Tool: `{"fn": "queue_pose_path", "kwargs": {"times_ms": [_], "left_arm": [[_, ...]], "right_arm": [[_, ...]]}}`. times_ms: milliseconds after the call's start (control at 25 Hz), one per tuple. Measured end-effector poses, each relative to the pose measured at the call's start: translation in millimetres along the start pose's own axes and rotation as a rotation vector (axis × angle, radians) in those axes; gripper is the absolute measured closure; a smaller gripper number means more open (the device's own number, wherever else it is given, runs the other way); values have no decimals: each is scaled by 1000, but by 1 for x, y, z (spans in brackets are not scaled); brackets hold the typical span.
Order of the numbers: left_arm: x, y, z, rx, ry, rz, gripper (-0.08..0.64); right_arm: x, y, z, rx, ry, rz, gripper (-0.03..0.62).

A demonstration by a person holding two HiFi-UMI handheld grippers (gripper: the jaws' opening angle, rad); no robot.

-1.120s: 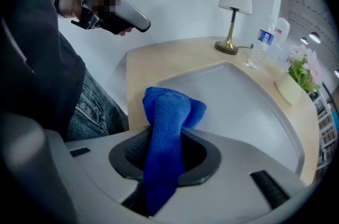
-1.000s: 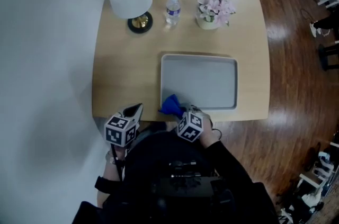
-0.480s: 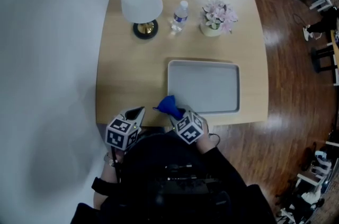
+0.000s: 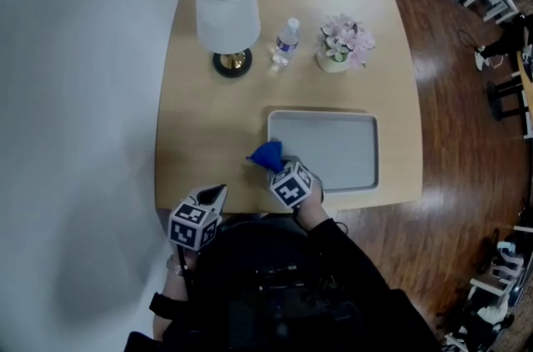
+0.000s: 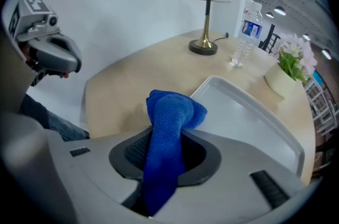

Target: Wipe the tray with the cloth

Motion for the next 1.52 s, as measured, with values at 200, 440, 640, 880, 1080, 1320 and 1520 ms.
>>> {"fn": "queue_pose_path", "kwargs": {"times_ms": [200, 440, 640, 880, 1080, 1320, 1520], "left_arm": [[-5, 0, -1, 30, 22, -3, 560], [-2, 7, 2, 60, 42, -9, 560], [6, 8, 5, 72, 40, -7, 560], [18, -5, 15, 69, 25, -25, 560], [32, -16, 22, 58, -6, -42, 560], [58, -36, 39, 22, -52, -53, 560], [69, -54, 58, -1, -70, -59, 560]], "right_arm": [[52, -20, 31, -13, -33, 30, 483], [89, -31, 51, -45, -37, 28, 482], [87, 2, 59, -27, -162, 167, 483], [66, -26, 70, 33, -261, 109, 482], [64, -31, 75, 46, -263, 82, 483], [55, -25, 86, -3, -226, 73, 483], [42, -5, 112, -31, -233, 93, 483]]}}
Point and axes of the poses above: the fingertips, and each gripper's own axes: y backward along the fingers, z to its right, x out of its top, the point moved 10 cm from there along y, backward along the fingers, and after that the axes turned 9 degrees about -y, right-handed, at the moved point
